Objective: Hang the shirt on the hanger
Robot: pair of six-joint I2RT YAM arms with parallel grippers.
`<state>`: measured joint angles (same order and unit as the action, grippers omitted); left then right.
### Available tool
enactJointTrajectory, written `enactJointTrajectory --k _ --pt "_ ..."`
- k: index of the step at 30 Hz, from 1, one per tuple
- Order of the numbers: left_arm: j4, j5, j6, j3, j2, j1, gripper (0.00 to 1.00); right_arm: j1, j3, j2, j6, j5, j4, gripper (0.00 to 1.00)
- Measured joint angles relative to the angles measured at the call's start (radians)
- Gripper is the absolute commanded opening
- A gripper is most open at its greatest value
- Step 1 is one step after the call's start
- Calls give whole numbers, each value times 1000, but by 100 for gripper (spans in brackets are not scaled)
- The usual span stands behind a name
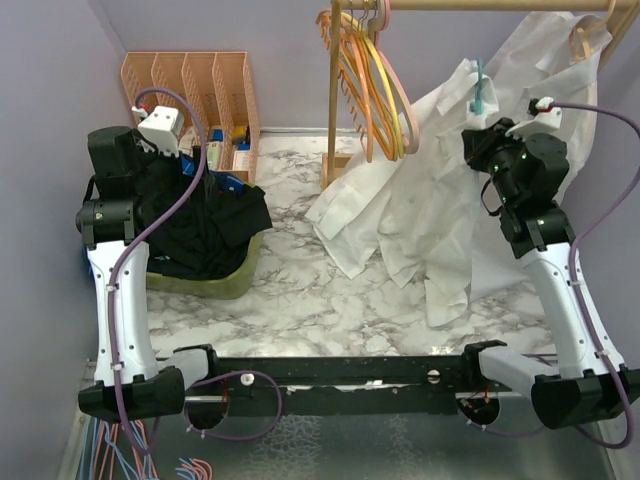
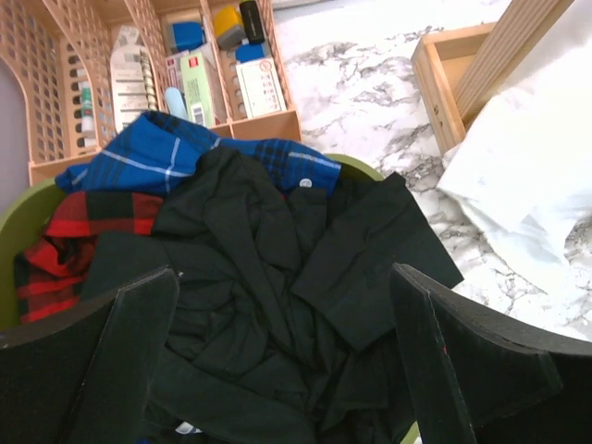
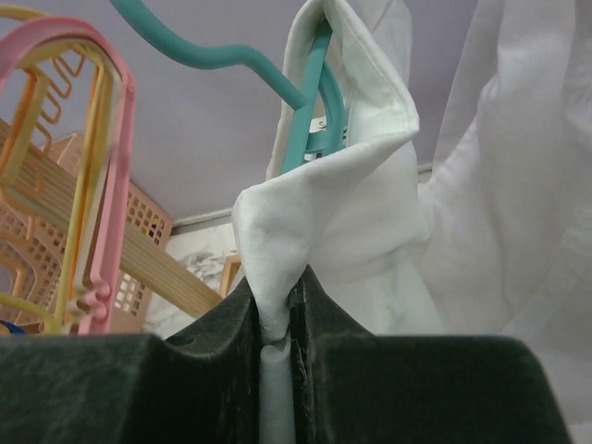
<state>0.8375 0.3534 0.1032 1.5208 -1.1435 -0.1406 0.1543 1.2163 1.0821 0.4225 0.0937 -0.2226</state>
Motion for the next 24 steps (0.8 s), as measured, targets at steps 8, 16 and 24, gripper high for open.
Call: enactJointTrajectory --k 8,16,24 --pt "1 8 -1 45 -10 -4 99 -45 185 117 -46 -72 16 1" --pt "10 19 1 32 -10 -9 99 -82 342 223 -71 -116 33 1" --pt "11 39 11 26 -10 -9 98 -156 415 276 -66 -164 36 1"
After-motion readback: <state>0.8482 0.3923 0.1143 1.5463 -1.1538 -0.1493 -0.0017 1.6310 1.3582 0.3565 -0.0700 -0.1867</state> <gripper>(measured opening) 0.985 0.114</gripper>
